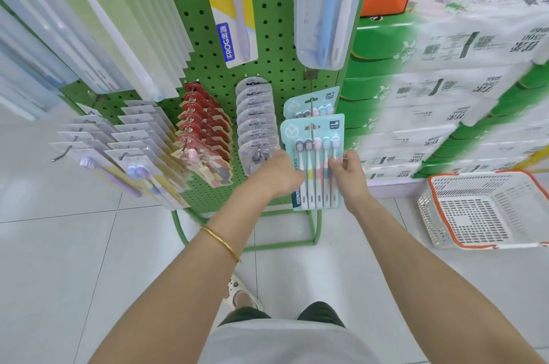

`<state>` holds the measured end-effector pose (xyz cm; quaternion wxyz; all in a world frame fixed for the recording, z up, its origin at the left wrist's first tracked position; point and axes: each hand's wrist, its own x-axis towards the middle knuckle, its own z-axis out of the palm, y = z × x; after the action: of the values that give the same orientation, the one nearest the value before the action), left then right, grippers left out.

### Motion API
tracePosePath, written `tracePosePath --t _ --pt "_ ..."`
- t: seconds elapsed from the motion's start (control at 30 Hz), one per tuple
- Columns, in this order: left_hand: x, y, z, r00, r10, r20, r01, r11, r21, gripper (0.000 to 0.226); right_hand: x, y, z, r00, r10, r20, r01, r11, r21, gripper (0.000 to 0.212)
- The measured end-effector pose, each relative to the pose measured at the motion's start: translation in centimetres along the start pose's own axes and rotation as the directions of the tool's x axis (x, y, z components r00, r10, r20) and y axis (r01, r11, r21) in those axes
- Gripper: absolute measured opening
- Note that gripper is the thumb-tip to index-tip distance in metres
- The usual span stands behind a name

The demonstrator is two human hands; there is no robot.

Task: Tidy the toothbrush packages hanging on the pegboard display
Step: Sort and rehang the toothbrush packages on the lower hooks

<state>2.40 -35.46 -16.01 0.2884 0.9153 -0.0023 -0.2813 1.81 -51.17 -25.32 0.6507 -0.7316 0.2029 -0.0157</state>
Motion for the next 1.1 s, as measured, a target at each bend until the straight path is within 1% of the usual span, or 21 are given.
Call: tracePosePath --t 0.07,0.1,0.17,0.2,0.3,0.4,0.43,0.53,0.57,0.6,0.67,0.7,0.77,0.83,0.9,1.0,1.07,1.1 --pt "0.3 0.2 0.0 0.999 0.034 0.004 -0.034 0.999 0.011 0.028 1.3 -0.4 0.3 1.0 -0.011 0.0 0.011 1.0 -0.029 0.011" --pt "0.5 0.3 0.0 0.999 0.043 0.006 -0.043 0.999 0.006 0.03 1.9 -0.6 0.4 1.0 -0.016 0.001 0.016 0.999 -0.047 0.011" --pt "0.8 0.3 -0.2 0.999 0.048 0.008 -0.048 0.999 -0.006 0.033 3.0 -0.8 0.7 1.0 -0.011 0.006 0.011 0.996 -0.088 0.004" --pt "1.0 0.3 -0.3 0.999 0.044 0.01 -0.044 0.999 -0.009 0.033 3.4 -0.8 0.8 1.0 -0.005 0.009 0.006 0.994 -0.108 0.004" --pt "1.2 0.4 -0.7 0.999 0.045 0.018 -0.045 0.999 -0.019 0.041 4.7 -1.1 1.1 1.0 0.008 0.026 -0.004 0.988 -0.157 0.02" --pt "1.3 0.3 -1.1 0.998 0.054 0.03 -0.053 0.998 -0.03 0.048 5.6 -1.7 1.2 0.998 0.037 0.045 -0.032 0.994 -0.101 0.032" --pt "1.4 0.2 -1.2 0.998 0.059 0.032 -0.058 0.998 -0.037 0.047 6.1 -1.8 1.2 0.998 0.041 0.053 -0.037 0.997 -0.073 0.041" --pt "1.4 0.0 -1.5 0.996 0.088 0.029 -0.086 0.994 -0.061 0.038 7.4 -1.6 0.6 0.996 0.053 0.073 -0.047 0.996 -0.079 0.089" --pt "1.4 0.0 -1.6 0.995 0.095 0.028 -0.093 0.994 -0.064 0.037 7.7 -1.6 0.4 0.994 0.058 0.095 -0.05 0.995 -0.088 0.102" --pt "1.3 0.0 -1.7 0.994 0.101 0.029 -0.099 0.993 -0.063 0.037 7.9 -1.7 0.1 0.989 0.066 0.134 -0.054 0.994 -0.091 0.11" --pt "1.2 0.1 -1.9 0.994 0.105 0.03 -0.102 0.992 -0.073 0.035 8.2 -2.0 -0.3 0.97 0.071 0.233 -0.051 0.994 -0.093 0.115" --pt "1.1 0.1 -2.0 0.994 0.105 0.031 -0.102 0.991 -0.09 0.032 8.5 -2.0 -0.5 0.959 0.069 0.275 -0.045 0.995 -0.09 0.115" --pt "1.1 0.0 -1.9 0.991 0.13 0.029 -0.125 0.982 -0.139 0.017 8.7 -1.9 -0.7 0.943 0.066 0.327 -0.043 0.996 -0.078 0.11" --pt "1.1 0.0 -1.9 0.988 0.151 0.028 -0.143 0.972 -0.184 0.004 8.8 -1.7 -0.7 0.942 0.059 0.332 -0.034 0.996 -0.081 0.097" --pt "1.0 0.0 -1.9 0.987 0.154 0.033 -0.145 0.968 -0.203 0.006 8.7 -1.5 -0.5 0.945 0.056 0.322 -0.033 0.996 -0.077 0.081" --pt "0.9 -0.1 -1.9 0.987 0.157 0.043 -0.147 0.974 -0.173 0.006 8.3 -1.6 -0.3 0.949 0.066 0.309 -0.049 0.997 -0.061 0.052" --pt "0.9 -0.3 -1.8 0.987 0.152 0.045 -0.141 0.973 -0.181 0.008 8.2 -1.3 -0.3 0.951 0.061 0.302 -0.054 0.998 -0.033 0.043" --pt "0.8 -0.4 -1.8 0.989 0.143 0.046 -0.132 0.974 -0.186 0.013 8.2 -1.1 -0.3 0.953 0.055 0.298 -0.052 0.998 -0.018 0.042"
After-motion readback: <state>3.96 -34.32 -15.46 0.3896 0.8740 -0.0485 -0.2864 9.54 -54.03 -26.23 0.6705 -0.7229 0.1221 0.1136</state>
